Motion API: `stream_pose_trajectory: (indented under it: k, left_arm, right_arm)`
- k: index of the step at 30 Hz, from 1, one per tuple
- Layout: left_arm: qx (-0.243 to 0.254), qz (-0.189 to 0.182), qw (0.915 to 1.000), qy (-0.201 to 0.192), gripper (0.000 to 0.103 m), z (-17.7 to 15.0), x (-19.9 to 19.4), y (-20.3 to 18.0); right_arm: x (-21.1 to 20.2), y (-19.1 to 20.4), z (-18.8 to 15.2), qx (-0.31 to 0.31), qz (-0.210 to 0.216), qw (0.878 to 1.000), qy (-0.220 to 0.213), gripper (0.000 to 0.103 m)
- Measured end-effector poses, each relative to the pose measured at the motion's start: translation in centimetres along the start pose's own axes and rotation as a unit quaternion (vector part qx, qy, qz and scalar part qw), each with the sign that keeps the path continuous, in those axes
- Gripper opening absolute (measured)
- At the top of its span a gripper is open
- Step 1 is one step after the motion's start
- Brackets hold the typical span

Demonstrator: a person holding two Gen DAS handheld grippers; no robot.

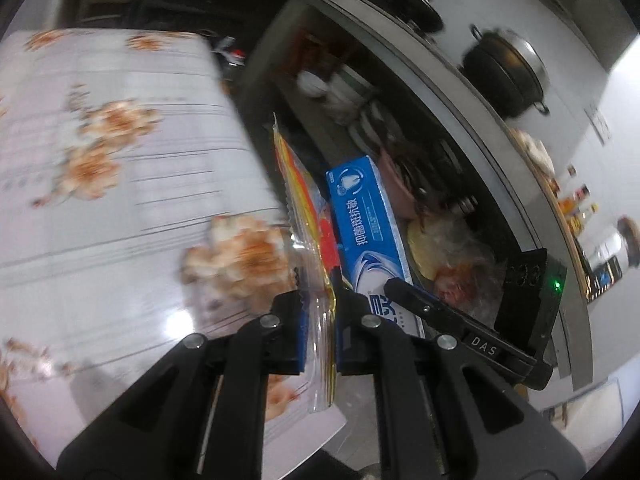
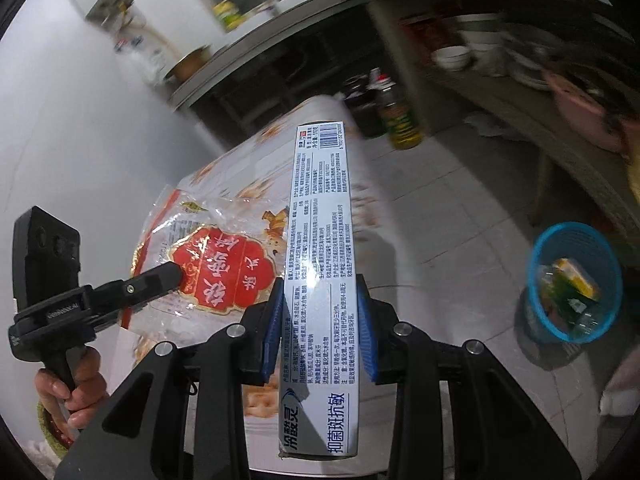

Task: Collect trash
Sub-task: 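Lift the toothpaste box and snack bag and carry both to the wastebasket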

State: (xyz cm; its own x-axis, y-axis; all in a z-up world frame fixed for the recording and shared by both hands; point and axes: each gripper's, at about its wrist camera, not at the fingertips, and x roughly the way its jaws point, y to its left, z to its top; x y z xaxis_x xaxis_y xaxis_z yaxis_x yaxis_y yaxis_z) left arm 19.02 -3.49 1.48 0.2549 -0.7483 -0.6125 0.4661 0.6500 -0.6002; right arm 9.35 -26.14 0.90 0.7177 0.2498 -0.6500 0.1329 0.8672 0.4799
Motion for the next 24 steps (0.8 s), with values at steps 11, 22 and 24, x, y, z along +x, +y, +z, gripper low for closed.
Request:
stream_pose_trajectory:
  k: [11, 22, 24]
  left_arm:
    - [0.074, -0.018, 0.99, 0.119, 0.008, 2.4, 13.7, -9.8]
    - [-0.004, 0.02, 0.9646, 0.263, 0.008, 2.1, 32.9, -12.8]
    - [-0.027, 0.023, 0.9615, 0.273, 0.008, 2.0, 35.6, -12.9]
  right_arm:
    - [-4.8, -11.8, -1.6, 0.079, -0.136, 0.987, -0.039, 0.033]
    - [-4.6, -26.1, -5.9, 0.168, -0.263, 0.95, 0.003, 0.033]
    - [-4.3, -27.8, -6.8, 0.184, -0.268, 0.946, 0.011, 0.033]
